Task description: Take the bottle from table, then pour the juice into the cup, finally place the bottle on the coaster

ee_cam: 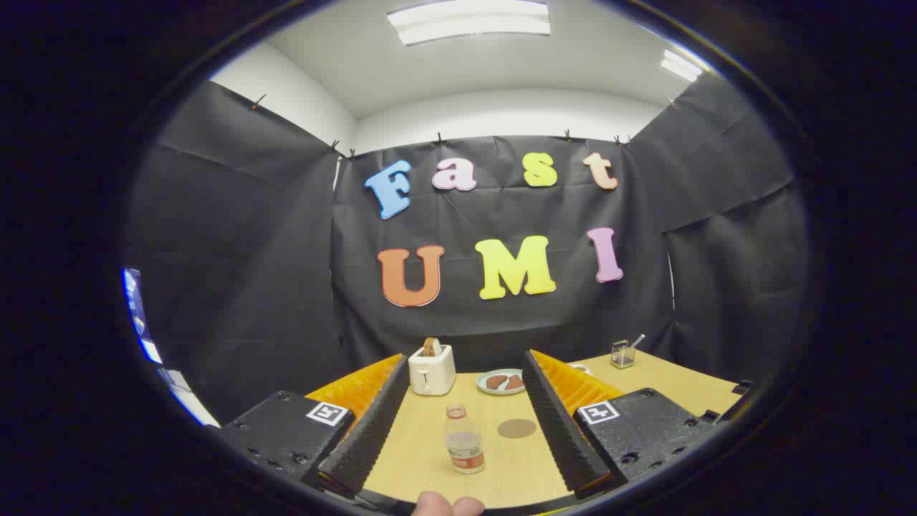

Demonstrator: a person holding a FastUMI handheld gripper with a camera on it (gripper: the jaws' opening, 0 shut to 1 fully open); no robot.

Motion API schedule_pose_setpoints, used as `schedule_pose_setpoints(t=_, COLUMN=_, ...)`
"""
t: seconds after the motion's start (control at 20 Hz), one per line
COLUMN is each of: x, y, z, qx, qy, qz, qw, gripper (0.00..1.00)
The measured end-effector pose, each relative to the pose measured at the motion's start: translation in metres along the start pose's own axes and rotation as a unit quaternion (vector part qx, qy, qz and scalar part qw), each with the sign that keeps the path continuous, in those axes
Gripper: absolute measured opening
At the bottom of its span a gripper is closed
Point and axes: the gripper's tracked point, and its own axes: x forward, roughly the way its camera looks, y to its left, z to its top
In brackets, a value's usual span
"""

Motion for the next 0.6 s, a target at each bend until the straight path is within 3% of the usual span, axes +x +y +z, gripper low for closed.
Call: schedule_pose_setpoints(t=0.6, x=-0.001, y=-0.009, z=-0.002, qx=-0.001, qy=0.006, qz=-0.004, qw=1.000, gripper=1.00)
